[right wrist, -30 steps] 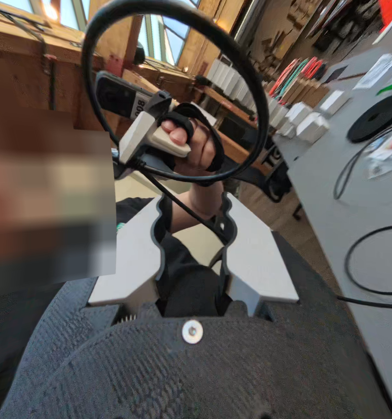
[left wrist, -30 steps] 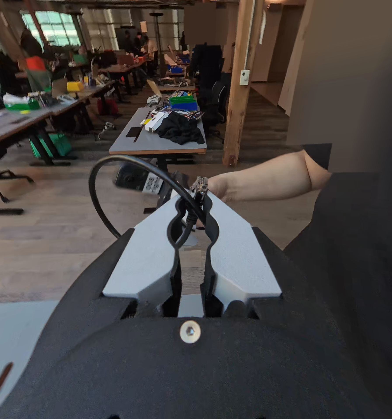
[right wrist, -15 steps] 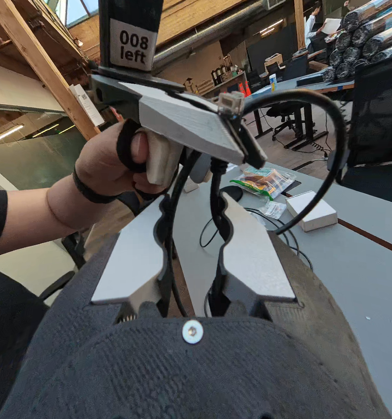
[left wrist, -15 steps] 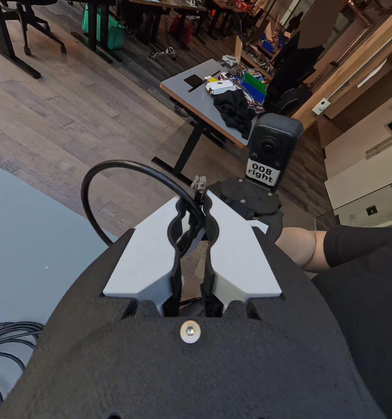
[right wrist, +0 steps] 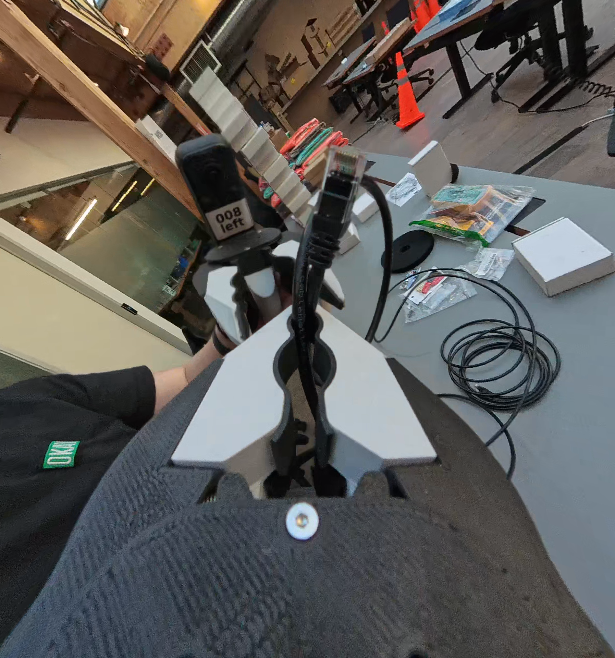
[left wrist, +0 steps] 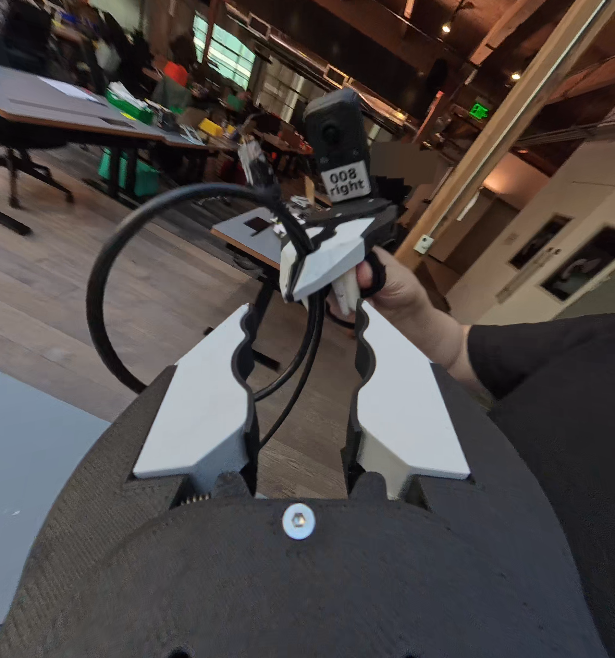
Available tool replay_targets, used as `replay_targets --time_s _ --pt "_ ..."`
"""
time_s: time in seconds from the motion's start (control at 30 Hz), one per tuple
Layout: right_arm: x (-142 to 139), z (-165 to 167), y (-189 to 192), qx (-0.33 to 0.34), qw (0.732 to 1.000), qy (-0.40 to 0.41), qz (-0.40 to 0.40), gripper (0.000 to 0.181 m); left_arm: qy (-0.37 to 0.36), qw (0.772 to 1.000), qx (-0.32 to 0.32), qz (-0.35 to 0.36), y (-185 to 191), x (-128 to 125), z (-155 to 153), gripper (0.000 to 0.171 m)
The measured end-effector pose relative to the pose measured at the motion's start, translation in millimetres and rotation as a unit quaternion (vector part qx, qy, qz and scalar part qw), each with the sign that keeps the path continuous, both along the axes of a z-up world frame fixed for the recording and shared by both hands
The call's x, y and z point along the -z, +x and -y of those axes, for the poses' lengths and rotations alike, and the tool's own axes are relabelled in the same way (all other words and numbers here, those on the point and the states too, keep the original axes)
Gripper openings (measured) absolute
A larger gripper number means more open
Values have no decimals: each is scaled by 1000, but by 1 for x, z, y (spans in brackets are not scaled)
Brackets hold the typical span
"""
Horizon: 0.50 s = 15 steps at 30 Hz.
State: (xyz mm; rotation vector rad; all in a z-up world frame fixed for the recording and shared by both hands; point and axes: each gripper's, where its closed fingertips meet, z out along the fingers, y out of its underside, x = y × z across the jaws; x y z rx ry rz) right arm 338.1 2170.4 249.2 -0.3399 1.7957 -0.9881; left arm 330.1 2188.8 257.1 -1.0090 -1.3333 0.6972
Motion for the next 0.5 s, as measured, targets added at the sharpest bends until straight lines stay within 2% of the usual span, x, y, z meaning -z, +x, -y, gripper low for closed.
replay_targets --time_s 0.1,0.2,0.3,0.37,0.43,0.5 --pt "-21 9 0 18 999 6 -48 0 -79 994 -71 -25 -17 7 -9 60" --pt "-38 18 2 40 992 -2 -118 0 -181 972 -145 -41 -39 0 -6 64" --pt "-60 20 7 57 988 -7 -142 0 -245 954 -157 -69 -54 -15 -11 50" --pt "-74 22 8 68 988 1 -135 0 -267 946 -159 -96 -58 -28 -13 33" --pt "-78 24 5 75 987 15 -143 0 -267 946 -141 -118 -60 -38 -21 9" --pt "-81 27 -2 90 984 20 -155 0 -242 955 -130 -111 -63 -42 -22 3"
